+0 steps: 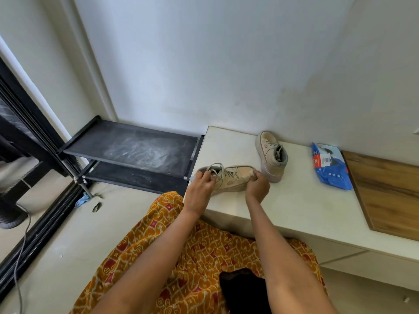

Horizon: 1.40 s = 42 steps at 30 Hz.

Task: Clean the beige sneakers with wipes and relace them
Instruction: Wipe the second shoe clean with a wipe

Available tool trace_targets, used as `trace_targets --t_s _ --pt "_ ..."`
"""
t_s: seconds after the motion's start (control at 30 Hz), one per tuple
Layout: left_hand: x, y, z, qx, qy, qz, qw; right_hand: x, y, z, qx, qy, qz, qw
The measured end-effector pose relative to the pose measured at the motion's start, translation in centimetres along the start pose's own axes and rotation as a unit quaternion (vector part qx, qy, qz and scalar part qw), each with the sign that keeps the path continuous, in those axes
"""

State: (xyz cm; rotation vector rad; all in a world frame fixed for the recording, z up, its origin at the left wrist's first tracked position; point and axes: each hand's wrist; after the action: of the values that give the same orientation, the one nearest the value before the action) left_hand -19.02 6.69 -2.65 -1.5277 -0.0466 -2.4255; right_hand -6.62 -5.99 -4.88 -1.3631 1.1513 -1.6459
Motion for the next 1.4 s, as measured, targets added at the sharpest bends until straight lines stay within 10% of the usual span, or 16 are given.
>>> trace_targets --t_s 0.37,0.6,1.0,1.2,1.4 --pt "0.2 -0.6 0.2 -0.044 0.011 0.013 0.999 0.4 1.2 -4.1 0.129 -0.131 0.002 0.983" --pt "0.0 -3.3 1.2 -0.138 0.031 0.005 0.990 1.8 -0.1 0.2 -0.049 -0.043 0.004 0.998" --pt "-0.5 -1.8 0.3 -0.059 0.001 0.065 0.996 -1.9 -3.2 -5.1 0.108 -0.222 -0.009 0.969" --pt "-0.3 -2.0 0.1 -0.092 0.002 0.103 0.990 -3.4 -4.0 -2.3 0.019 -0.175 -0.008 0.984" --pt "-0.2 -1.9 0.2 -0.108 0.000 0.107 0.988 -1.6 -3.2 -2.3 -0.050 -0.307 0.105 0.945"
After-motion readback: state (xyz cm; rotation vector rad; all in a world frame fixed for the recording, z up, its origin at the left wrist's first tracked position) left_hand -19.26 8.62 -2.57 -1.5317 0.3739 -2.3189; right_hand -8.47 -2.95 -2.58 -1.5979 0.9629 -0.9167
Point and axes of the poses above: each hand's wrist, its own z-axis towards the middle knuckle, its own x-axis out of the back of the hand, y = z × x, and after that the axes turned 14 degrees about z, right-handed
